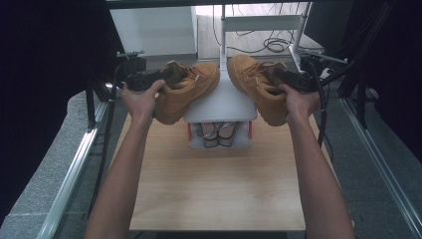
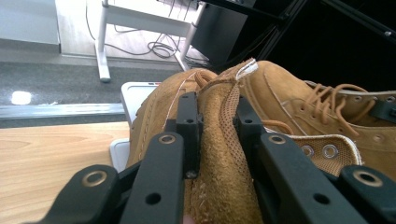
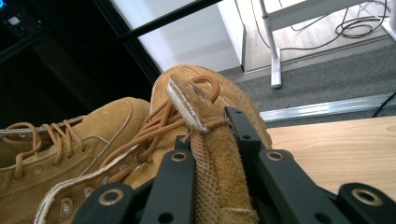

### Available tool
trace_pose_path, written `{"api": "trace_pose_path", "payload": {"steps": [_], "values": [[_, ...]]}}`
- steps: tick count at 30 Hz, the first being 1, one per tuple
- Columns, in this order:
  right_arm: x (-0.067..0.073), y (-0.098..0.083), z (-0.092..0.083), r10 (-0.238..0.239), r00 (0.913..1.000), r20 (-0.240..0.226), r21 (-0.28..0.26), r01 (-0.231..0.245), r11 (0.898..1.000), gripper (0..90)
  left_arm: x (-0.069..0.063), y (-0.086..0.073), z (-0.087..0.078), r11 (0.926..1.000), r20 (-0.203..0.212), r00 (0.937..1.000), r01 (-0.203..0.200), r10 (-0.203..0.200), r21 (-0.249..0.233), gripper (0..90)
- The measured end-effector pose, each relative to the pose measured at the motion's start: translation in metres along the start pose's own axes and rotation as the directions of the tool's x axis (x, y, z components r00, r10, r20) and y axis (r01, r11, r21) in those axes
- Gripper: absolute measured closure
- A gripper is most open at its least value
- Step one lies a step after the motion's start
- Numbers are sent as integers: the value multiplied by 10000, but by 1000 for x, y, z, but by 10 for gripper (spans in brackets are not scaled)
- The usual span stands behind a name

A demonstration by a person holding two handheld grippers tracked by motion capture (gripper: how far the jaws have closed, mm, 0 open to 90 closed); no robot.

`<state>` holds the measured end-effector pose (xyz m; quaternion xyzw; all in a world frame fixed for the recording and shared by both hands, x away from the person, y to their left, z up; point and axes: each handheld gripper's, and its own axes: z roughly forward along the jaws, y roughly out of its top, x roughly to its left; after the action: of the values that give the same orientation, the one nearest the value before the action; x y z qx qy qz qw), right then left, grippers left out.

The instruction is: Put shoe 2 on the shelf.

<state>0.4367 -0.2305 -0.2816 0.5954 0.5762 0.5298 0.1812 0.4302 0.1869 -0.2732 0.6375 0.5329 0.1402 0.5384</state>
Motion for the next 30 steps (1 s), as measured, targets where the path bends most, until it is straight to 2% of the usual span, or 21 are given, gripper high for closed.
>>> {"api": "trace_pose_path", "payload": {"steps": [5,9,15,18,20,22,27,29,30], "values": [[5,6,11,-58,10000,38,154,58,9999,814,0,3,5,10000,60,10000,70,-69,-1,772],[10,12,17,-62,10000,-46,253,63,9997,814,4,6,5,9992,124,9991,397,-396,-66,771],[17,10,39,62,10000,1,553,-62,9985,813,6,5,9,9988,-21,9988,495,-495,-46,770],[19,13,46,89,10000,38,731,-91,9973,811,11,5,17,9968,94,9968,796,-796,61,767],[19,17,51,93,9999,137,1182,-108,9929,807,12,3,23,9961,95,9961,877,-879,124,762],[18,21,56,-124,9995,306,1482,77,9889,805,16,4,25,9946,172,9944,1038,-1039,86,755],[7,27,69,-166,9998,102,2207,140,9752,782,29,5,31,9921,83,9934,1139,-1145,518,720],[10,28,72,-786,9967,212,2271,717,9712,772,33,3,33,9915,310,9918,1223,-1237,448,699],[10,28,72,-850,9961,220,2284,778,9705,762,34,3,33,9915,449,9910,1246,-1262,364,679]]}}
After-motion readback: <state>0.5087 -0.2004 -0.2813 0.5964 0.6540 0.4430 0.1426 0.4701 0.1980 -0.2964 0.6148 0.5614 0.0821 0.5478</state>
